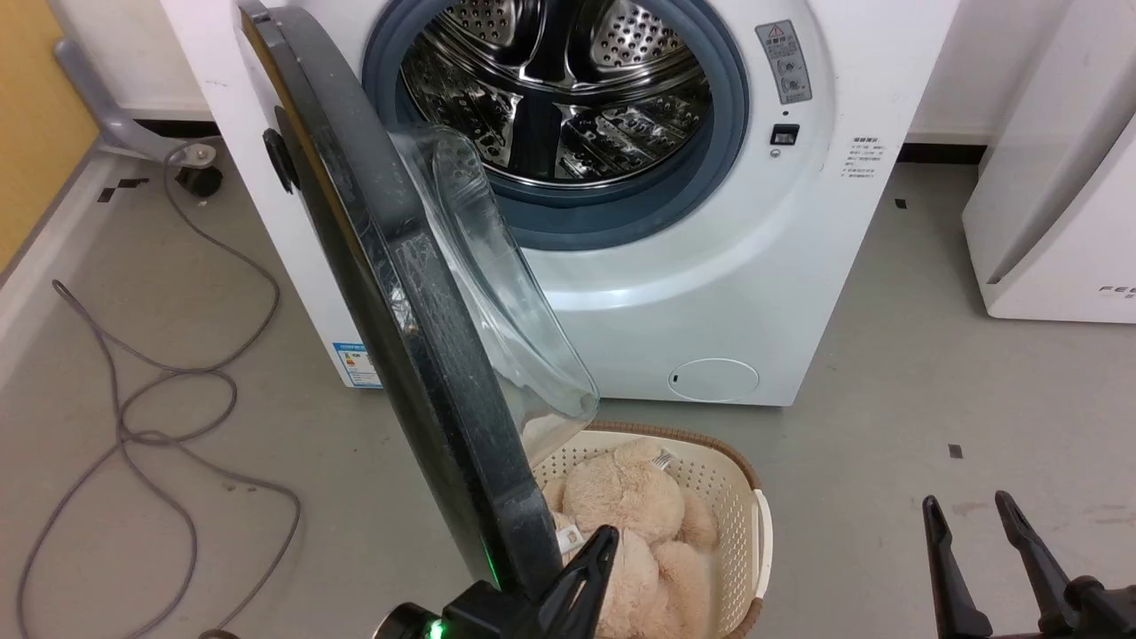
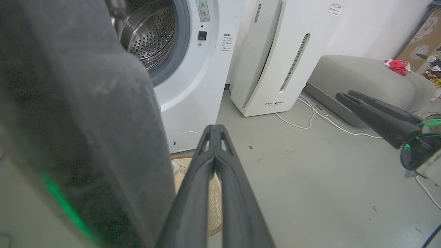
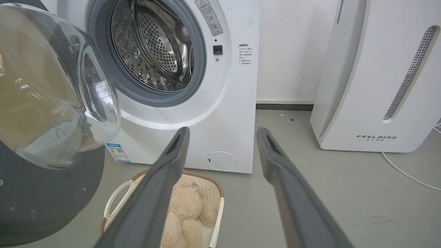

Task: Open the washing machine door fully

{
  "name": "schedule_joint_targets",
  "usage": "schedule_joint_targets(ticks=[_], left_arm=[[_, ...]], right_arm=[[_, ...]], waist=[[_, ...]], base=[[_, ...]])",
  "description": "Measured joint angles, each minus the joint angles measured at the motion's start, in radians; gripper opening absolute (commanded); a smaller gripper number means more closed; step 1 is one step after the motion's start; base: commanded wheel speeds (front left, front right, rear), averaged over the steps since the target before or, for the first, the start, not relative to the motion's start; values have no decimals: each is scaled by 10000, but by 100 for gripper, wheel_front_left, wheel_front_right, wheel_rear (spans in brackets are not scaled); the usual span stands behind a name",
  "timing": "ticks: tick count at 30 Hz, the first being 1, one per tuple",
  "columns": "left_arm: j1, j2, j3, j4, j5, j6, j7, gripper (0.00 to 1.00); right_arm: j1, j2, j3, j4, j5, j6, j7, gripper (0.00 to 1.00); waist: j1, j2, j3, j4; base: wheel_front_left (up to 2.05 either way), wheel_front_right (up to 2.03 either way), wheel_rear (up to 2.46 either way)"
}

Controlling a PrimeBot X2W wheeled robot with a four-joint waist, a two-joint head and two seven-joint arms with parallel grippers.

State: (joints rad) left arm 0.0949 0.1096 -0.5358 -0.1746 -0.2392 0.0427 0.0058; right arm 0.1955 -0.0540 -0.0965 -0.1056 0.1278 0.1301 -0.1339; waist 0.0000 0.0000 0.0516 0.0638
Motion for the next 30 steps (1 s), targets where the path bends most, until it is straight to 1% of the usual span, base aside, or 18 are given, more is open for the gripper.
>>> schedule_joint_targets(ticks=[5, 10, 15, 19, 25, 30], left_arm=[[21, -6, 144, 73, -4, 261, -150, 0], [159, -15, 236, -50, -29, 453, -173, 0], [527, -31, 349, -395, -121, 754, -261, 0], [742, -73, 554, -667, -194, 1080, -433, 0], [894, -121, 1524, -897, -426, 1789, -915, 0], [901, 121, 2525, -888, -535, 2197, -1197, 0]], right_arm=[[-6, 0, -27, 94, 56, 0, -54, 100], [-10, 0, -81, 209, 104, 0, -102, 100], [-7, 6, -207, 236, 167, 0, -148, 100], [-5, 8, -307, 219, 132, 0, -144, 100], [-2, 13, -401, 115, 111, 0, -81, 100], [0, 15, -407, 71, 113, 0, 6, 100]], waist=[[0, 0, 29, 92], [0, 0, -10, 332], [0, 0, -28, 793], [0, 0, -10, 1360], [0, 0, 14, 2314], [-1, 0, -5, 2968]], base=[[0, 0, 0], [0, 0, 0], [0, 0, 0], [0, 0, 0], [0, 0, 0], [0, 0, 0]])
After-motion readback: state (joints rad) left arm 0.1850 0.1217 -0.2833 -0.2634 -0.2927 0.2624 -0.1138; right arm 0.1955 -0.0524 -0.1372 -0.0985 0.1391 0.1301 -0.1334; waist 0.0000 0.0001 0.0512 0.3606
